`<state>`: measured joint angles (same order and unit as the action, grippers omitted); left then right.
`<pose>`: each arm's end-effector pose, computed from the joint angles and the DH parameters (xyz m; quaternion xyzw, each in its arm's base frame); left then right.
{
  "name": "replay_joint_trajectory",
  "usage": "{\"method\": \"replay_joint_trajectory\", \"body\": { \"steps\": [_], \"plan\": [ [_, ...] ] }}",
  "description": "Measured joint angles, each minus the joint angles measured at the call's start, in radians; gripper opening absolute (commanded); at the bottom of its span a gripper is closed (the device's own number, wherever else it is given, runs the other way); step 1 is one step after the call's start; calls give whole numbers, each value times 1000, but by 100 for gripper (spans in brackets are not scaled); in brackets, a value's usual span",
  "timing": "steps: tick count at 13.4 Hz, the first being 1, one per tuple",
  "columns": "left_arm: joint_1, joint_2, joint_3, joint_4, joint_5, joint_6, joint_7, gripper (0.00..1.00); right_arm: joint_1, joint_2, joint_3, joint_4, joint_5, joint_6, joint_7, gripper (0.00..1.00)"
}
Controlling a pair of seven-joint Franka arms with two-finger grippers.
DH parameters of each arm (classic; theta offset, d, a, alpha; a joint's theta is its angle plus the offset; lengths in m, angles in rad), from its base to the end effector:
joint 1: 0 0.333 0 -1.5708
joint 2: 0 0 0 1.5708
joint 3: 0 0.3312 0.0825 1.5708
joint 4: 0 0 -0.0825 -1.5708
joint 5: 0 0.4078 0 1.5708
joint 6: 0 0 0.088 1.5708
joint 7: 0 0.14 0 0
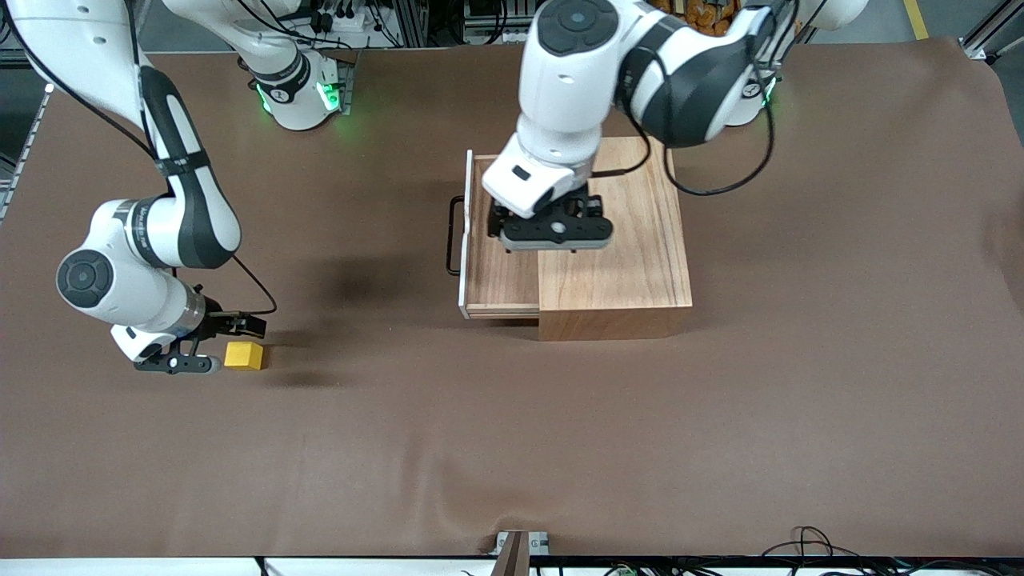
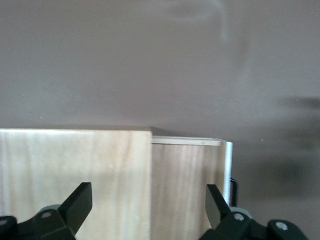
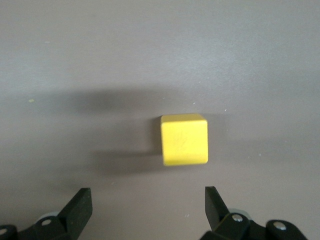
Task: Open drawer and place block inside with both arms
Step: 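Grasp the yellow block with the right gripper while the left gripper withdraws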
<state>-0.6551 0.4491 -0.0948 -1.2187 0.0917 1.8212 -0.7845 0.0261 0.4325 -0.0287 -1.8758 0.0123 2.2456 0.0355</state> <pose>0.5583 -0.4861 0.5144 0.9966 0.0156 0.0731 0.0357 0.6501 -0.0004 0.2408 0.9993 -0.0219 -0.0312 0.0019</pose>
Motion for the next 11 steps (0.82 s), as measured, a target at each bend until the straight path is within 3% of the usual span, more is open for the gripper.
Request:
{"method": "replay_joint_trajectory", "body": {
  "steps": [6,9,11],
  "plan": [
    [113,-40,-18,-1,-8,-71,99,100,-33,143,-3,50,-1,81,-12,100],
    [287,-60,-138,-2,-20,-116,180,100,-33,164,-3,54,-1,106,-12,100],
    [372,-72,-168,-2,-25,-153,252,100,-34,171,-3,55,-1,129,-12,64]
  ]
}}
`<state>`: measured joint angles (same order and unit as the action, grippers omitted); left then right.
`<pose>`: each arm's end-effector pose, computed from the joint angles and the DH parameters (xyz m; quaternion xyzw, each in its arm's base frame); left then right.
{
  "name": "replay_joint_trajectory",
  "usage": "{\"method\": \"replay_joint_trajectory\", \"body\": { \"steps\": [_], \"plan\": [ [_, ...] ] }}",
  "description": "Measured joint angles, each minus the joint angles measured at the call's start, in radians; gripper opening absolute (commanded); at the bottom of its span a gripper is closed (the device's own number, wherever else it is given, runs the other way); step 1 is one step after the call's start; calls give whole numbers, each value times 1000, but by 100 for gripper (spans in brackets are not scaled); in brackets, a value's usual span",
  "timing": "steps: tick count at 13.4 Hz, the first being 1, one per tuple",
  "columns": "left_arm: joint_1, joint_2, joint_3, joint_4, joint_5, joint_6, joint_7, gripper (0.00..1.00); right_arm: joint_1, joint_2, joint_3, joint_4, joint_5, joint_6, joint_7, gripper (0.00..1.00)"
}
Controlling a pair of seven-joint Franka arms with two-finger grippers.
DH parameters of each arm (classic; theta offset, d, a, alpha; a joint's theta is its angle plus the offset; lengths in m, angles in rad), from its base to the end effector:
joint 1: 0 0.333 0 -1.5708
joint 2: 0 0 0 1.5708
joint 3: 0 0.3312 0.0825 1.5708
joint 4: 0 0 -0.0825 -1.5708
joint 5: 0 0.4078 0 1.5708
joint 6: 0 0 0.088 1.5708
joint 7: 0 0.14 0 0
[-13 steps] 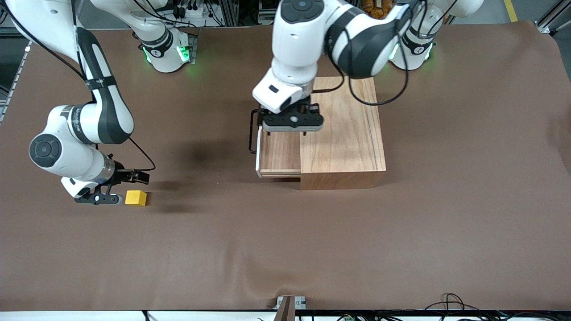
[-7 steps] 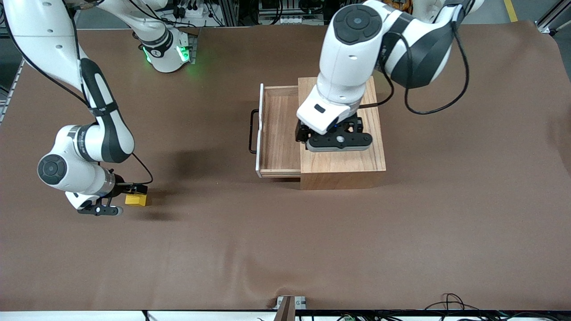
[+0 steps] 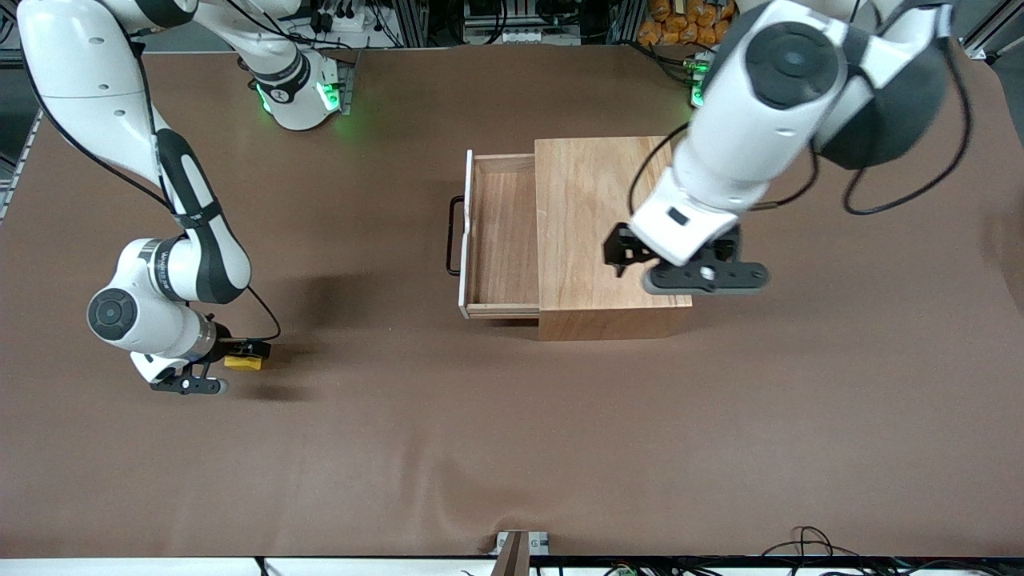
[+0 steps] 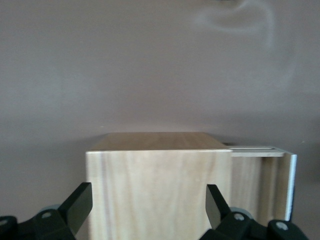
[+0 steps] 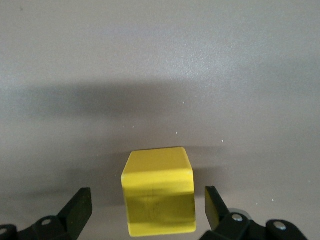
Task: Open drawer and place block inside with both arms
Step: 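Grasp the yellow block with the right gripper while the left gripper withdraws, then lift and carry the yellow block with the right gripper to the drawer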
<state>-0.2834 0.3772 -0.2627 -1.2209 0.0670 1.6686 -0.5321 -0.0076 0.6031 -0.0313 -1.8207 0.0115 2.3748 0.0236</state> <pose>0.6229 -0.3287 0.5552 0.9990 0.0019 0.0282 0.0332 0.6668 -0.0249 0.1621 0.9991 -0.0329 -0.0244 0.0049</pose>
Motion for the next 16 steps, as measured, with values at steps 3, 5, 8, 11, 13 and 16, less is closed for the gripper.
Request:
{"method": "replay_joint_trajectory", "body": {
  "steps": [3,5,8,11,13,16],
  "plan": [
    [77,-33,-1,0,-1,-95,80,100,-4,12,-2,0,0,17,0,11],
    [131,-57,-2,-3,-1,-152,96,100,-11,13,-3,3,0,20,0,0],
    [215,-98,-6,-18,-1,-166,183,100,-36,-6,-4,28,0,20,-45,0],
    [269,-168,-7,-40,-1,-222,245,100,-52,-97,-5,65,0,-78,-128,1],
    [283,-225,-5,-58,-1,-283,271,100,-51,-166,1,115,0,-212,-152,2],
    [286,-297,13,-70,-1,-347,275,100,-9,-223,20,264,2,-500,-156,5]
  ]
}}
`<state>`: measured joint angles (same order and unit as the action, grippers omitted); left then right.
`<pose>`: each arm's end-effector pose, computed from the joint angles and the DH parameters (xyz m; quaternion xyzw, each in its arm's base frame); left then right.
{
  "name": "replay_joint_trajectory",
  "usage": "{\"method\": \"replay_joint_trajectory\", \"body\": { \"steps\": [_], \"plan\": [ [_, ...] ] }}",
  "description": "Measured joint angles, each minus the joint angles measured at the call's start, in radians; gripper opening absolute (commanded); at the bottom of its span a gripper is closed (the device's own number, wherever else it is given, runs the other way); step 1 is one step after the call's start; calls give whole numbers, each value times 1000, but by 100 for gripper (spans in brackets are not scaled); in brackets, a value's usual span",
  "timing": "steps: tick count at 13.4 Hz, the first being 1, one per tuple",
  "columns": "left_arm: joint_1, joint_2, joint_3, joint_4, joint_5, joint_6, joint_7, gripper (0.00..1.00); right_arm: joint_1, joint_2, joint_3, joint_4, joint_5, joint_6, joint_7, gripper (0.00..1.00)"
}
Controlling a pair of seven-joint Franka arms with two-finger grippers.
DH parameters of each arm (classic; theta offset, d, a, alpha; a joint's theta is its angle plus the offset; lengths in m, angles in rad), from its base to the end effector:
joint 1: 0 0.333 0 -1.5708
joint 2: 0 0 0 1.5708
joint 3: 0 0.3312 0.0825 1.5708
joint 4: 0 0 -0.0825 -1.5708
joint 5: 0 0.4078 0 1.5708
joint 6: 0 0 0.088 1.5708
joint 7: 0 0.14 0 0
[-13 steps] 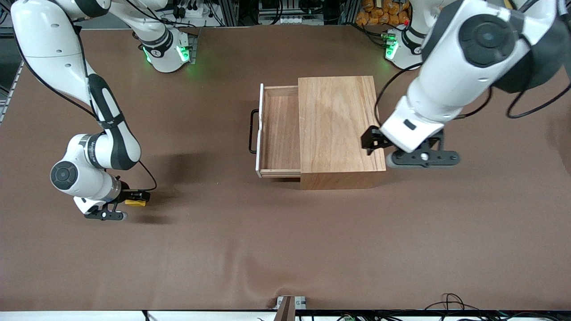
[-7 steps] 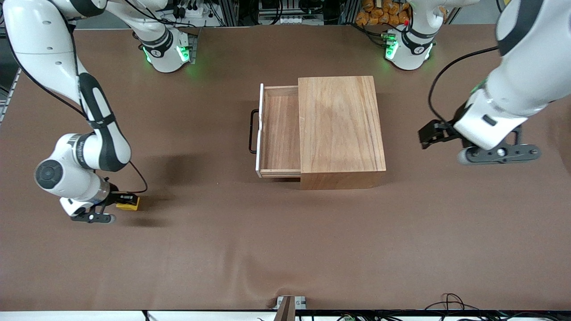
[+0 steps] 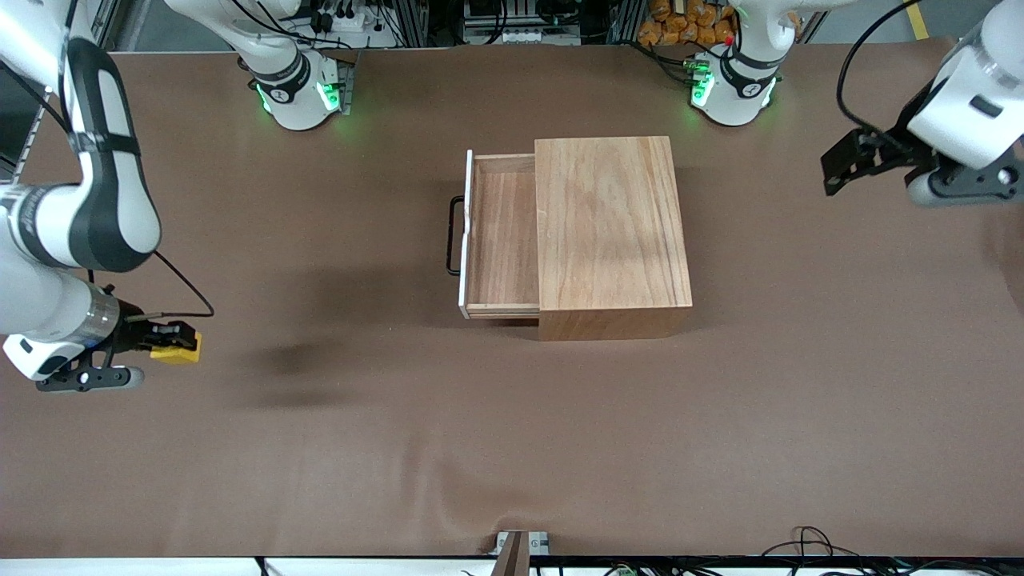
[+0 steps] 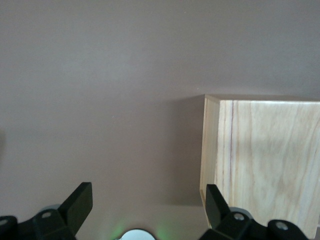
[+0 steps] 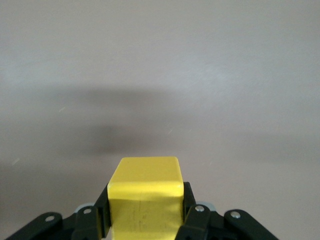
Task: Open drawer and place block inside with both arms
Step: 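Lift and carry the yellow block with the right gripper to the drawer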
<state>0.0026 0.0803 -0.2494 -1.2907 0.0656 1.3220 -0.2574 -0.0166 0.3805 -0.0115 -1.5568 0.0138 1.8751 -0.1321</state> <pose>0.5592 -0.1228 0.6756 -0.9994 -0.0128 0.0171 0.0272 0.6888 -0.0170 0.3956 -0.9983 -0.0500 0.0306 0.0068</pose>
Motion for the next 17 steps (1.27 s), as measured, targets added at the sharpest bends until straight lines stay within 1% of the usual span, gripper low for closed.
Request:
{"method": "replay_joint_trajectory", "body": {
  "steps": [1,2,4,6,8,10,11,14,17],
  "plan": [
    [0,-18,4,-1,0,-17,1,100,36,-11,3,43,1,-67,3,5],
    [1,-34,11,-3,0,-31,9,100,82,-21,5,70,2,-101,15,6],
    [1,-59,50,-9,-8,-46,62,100,182,-32,10,82,4,-117,74,7],
    [3,-81,114,-19,-35,-54,130,100,291,-29,12,80,26,-116,171,7],
    [5,-90,186,-31,-43,-55,224,100,383,-22,12,76,100,-109,280,7],
    [9,-89,258,-66,-58,-37,307,100,442,-14,12,53,169,-65,306,7],
    [12,-89,277,-90,-61,-20,329,100,474,-10,12,32,182,-25,320,7],
    [12,-89,280,-156,-62,27,337,100,605,12,12,-9,187,95,450,7],
    [11,-89,278,-203,-62,63,337,100,719,38,11,-12,186,118,554,9]
  ]
}}
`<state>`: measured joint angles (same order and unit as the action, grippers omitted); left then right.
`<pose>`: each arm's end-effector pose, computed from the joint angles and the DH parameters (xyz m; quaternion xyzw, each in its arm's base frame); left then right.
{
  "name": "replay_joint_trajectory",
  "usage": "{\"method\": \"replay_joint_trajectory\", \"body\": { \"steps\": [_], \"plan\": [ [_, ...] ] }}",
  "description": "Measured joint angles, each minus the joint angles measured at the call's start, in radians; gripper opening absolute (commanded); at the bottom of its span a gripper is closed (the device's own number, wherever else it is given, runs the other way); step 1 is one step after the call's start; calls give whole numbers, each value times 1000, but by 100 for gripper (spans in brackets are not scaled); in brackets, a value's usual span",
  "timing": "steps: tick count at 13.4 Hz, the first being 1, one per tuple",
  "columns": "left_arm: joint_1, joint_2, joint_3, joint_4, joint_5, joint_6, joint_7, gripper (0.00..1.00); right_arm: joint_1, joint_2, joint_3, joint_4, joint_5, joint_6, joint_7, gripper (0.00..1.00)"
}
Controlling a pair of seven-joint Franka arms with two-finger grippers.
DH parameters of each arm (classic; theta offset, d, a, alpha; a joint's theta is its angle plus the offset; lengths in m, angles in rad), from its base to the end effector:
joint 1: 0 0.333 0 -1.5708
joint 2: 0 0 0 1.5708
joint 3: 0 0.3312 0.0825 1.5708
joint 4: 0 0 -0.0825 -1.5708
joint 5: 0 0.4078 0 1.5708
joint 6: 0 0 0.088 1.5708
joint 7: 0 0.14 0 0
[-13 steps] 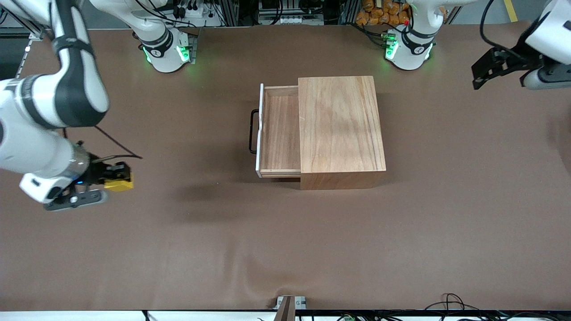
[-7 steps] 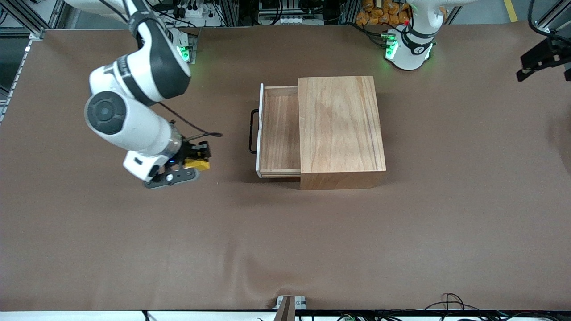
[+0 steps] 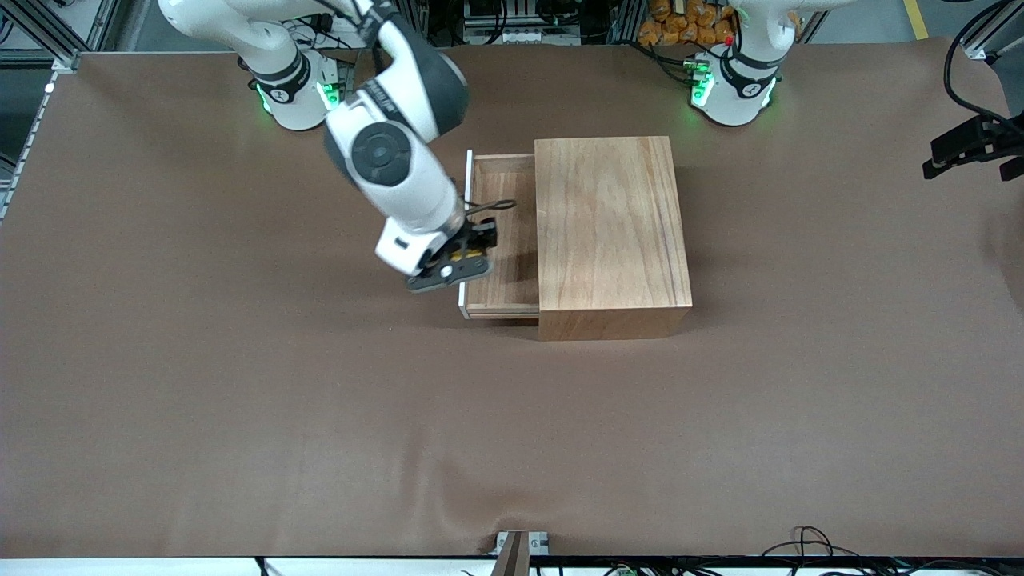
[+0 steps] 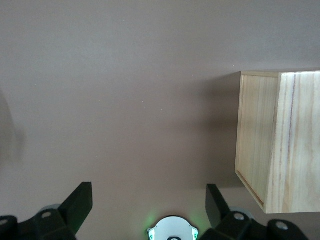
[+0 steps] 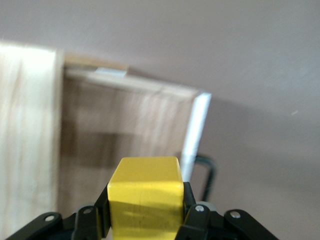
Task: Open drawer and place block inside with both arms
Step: 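Lift and carry the yellow block with the right gripper to the drawer, then lower the yellow block into the open drawer and open the right gripper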
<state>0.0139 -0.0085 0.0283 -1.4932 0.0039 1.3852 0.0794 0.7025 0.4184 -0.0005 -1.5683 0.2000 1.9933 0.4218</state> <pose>0.5520 0.0240 0.6341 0.9986 -0.0183 -0.0497 0.0012 0.5273 0.4698 0.3751 -0.9909 -0.0987 0.0458 0.0788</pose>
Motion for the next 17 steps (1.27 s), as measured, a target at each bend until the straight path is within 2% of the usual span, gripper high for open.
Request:
{"method": "replay_joint_trajectory", "body": {
  "steps": [2,4,5,6,8,9,14,17],
  "plan": [
    [0,0,-6,-16,0,9,-17,100,50,22,-1,-2,0,7,40,14],
    [-1,-1,-26,-18,0,10,-65,100,66,52,-2,-4,-1,26,47,28],
    [-1,-2,-33,-18,0,13,-77,100,67,66,-3,-4,-2,33,47,45],
    [-2,-3,-37,-18,0,20,-82,100,67,76,-5,-4,-2,37,47,68],
    [-1,-4,-36,-18,0,29,-83,100,67,86,-8,-4,-2,38,47,97],
    [-1,-4,-35,-18,0,31,-83,100,67,86,-8,-4,-2,38,55,100],
    [-1,-4,-35,-18,0,34,-83,100,66,77,-21,5,-2,37,116,100],
    [-1,-4,-35,-18,0,34,-73,100,35,29,-37,20,-2,-12,118,100]
  ]
}}
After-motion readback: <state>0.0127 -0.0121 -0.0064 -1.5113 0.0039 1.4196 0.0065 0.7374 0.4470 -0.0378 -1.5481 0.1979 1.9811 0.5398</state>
